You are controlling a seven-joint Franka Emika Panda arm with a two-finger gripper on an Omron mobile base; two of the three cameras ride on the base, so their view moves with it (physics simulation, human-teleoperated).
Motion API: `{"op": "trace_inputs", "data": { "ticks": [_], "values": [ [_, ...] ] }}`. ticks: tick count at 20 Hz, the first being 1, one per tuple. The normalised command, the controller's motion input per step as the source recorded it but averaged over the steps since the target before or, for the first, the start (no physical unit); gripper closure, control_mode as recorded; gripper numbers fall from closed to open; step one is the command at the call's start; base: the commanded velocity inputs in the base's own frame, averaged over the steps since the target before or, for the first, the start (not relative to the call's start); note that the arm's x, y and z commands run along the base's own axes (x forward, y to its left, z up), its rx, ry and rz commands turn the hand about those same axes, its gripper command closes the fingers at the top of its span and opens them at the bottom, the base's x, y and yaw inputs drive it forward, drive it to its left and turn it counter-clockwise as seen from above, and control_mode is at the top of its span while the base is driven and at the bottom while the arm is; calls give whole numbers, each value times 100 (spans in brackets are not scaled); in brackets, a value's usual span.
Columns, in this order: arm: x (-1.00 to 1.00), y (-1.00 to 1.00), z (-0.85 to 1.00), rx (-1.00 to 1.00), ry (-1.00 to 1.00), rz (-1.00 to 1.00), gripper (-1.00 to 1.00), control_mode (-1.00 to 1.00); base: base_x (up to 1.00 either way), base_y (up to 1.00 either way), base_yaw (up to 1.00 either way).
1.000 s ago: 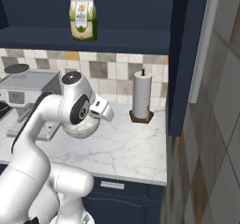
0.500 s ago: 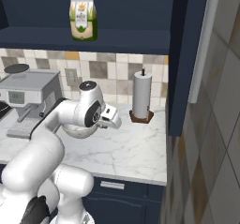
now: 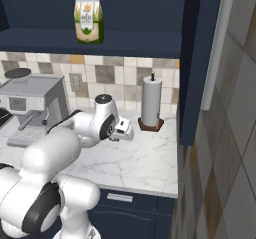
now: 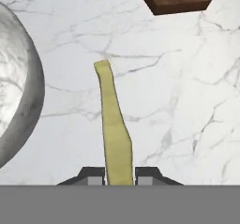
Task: Pick the egg and butter from the fridge and place them by the bowl for mixing.
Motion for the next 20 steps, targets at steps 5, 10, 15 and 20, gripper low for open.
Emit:
{"op": "trace_inputs", "data": {
  "ticks": [5,10,15,20],
  "values": [
    [35,-2,-38,1,5,3,100,-100,0,0,0],
    [32,0,-26,3,0,4,100,-100,0,0,0],
    [23,0,-24,1,0,2,100,-100,0,0,0],
    [9,0,-24,0,0,0,100,-100,0,0,0]
  ]
}}
